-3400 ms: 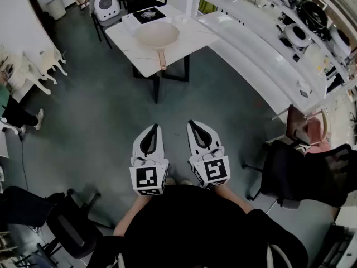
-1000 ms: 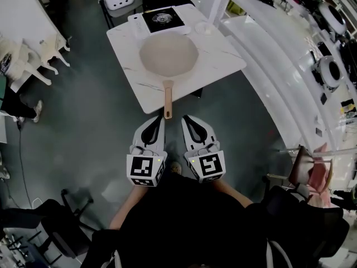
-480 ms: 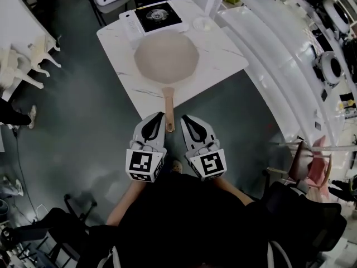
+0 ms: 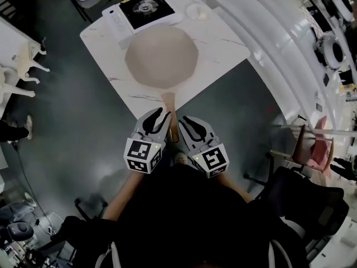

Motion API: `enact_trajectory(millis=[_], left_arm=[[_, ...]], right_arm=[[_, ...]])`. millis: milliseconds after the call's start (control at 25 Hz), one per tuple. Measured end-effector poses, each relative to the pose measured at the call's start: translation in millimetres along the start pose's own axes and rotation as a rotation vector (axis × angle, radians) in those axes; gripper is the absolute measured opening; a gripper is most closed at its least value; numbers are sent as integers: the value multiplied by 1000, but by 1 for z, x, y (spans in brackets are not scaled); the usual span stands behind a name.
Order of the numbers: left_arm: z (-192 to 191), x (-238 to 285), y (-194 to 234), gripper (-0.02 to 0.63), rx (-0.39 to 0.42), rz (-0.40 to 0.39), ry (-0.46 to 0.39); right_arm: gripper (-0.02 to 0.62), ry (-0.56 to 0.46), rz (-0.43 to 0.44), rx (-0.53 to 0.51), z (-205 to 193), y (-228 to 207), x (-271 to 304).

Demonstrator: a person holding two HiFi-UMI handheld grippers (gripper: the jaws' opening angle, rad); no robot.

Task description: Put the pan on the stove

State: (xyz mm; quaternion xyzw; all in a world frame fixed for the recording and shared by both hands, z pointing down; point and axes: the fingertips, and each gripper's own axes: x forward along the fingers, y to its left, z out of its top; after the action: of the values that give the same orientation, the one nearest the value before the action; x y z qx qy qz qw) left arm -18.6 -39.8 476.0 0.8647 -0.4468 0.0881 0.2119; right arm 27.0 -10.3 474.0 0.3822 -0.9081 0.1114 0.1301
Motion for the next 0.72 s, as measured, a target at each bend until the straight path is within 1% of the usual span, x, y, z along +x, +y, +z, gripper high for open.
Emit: enact_trajectory(millis=[120,160,200,240,400,480,560,640,720], left_arm=[[-10,12,12,138,-41,-47,48],[-13,16,15,146,-55,-66,63],[-16,19,17,156,-71,-85,80],[-20,22,19,170,-87,-105,97],[-34,31,26,222,-152,-178,165],[-41,36,28,242,-188,-210,194],[-49,41,28,262,-247,-247,227],[-57,44,27,288,-339,-293,262],[-63,48,25,299,-432,-339,285]], right_arm=[[28,37,3,42,-12,-3,9],[38,51,6,64,-16,-4,12],[76,67,10,87,-20,-5,14],[142,84,13,110,-24,-6,16],[165,127,29,173,-37,-8,21],[178,147,56,209,-43,-8,24],[185,183,99,246,-49,-6,26],[196,220,142,275,-55,-4,27],[204,246,184,306,-59,-3,29]])
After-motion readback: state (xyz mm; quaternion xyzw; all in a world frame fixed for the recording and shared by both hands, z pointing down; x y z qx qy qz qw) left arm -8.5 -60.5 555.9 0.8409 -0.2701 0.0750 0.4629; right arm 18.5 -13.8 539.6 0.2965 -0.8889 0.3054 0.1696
